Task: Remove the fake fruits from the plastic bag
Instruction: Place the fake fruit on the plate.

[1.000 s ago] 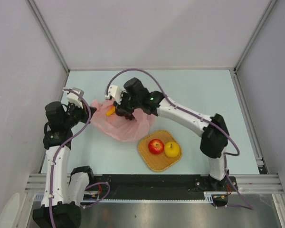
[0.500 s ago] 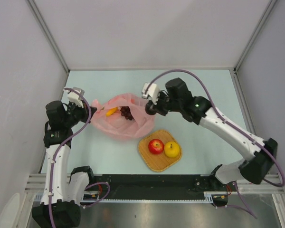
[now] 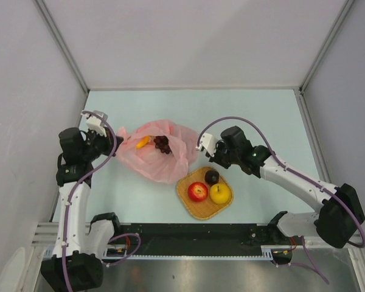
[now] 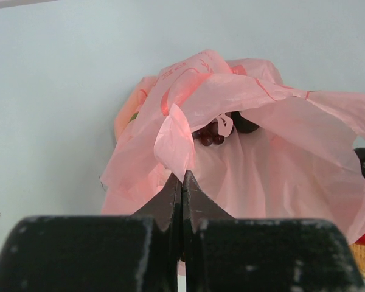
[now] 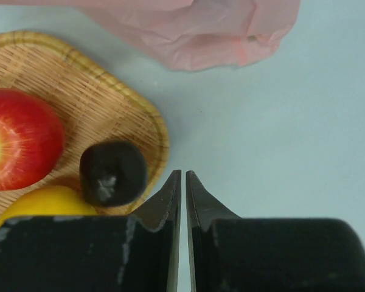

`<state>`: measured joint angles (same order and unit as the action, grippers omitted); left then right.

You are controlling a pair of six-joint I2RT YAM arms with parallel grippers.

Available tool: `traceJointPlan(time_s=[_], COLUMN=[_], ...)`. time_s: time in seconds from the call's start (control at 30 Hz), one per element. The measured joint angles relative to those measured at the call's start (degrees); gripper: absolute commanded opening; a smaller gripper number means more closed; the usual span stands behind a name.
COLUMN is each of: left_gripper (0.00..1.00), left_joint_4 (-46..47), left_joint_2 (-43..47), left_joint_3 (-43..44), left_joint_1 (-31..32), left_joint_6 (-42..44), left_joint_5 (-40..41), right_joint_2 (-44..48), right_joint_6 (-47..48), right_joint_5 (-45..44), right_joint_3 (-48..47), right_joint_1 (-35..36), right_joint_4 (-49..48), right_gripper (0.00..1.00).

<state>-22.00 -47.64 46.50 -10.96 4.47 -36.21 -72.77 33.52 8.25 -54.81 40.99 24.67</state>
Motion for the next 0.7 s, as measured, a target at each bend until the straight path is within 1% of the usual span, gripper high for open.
traceJointPlan(time_s=[0.13, 0.33, 0.4, 0.43, 0.5, 0.53, 0.63, 0.7], left_gripper=[0.01, 0.01, 0.01, 0.01, 0.01, 0.01, 0.01, 0.01], left_joint_4=[0.0, -0.9, -1.2, -1.3, -1.3, -1.3, -1.3, -1.3], left_joint_2=[0.0, 0.4, 0.7, 0.8, 1.0, 1.1, 1.6, 2.1], left_joint_3=[0.0, 0.0, 0.0, 0.0, 0.0, 0.0, 0.0, 0.0], left_joint_1=[-0.6, -1.0, -1.0, -1.0, -1.1, -1.1, -1.1, -1.1], left_joint_6=[0.0, 0.0, 0.0, 0.0, 0.0, -0.1, -0.2, -0.5], left_joint_5=[0.0, 0.0, 0.0, 0.0, -0.1, -0.1, -0.2, -0.3], right_joint_2=[-0.5, -0.8, -0.5, -0.3, 0.4, 0.8, 1.6, 1.6], right_joint_6=[-0.4, -1.0, -1.4, -1.7, -3.3, -4.3, -8.3, -10.0], right_joint_5=[-0.3, -0.3, -0.6, -0.7, -0.6, -0.4, -0.2, 0.3], right_joint_3=[3.0, 3.4, 3.3, 2.9, 0.9, -0.2, -5.4, -8.9], right_joint_1=[0.0, 0.0, 0.0, 0.0, 0.0, 0.1, 1.3, 3.3], right_joint_4=[-2.3, -4.3, -4.9, -4.9, -4.9, -5.2, -7.8, -9.6], right_gripper=[0.09, 0.09, 0.15, 0.27, 0.4, 0.49, 0.6, 0.61])
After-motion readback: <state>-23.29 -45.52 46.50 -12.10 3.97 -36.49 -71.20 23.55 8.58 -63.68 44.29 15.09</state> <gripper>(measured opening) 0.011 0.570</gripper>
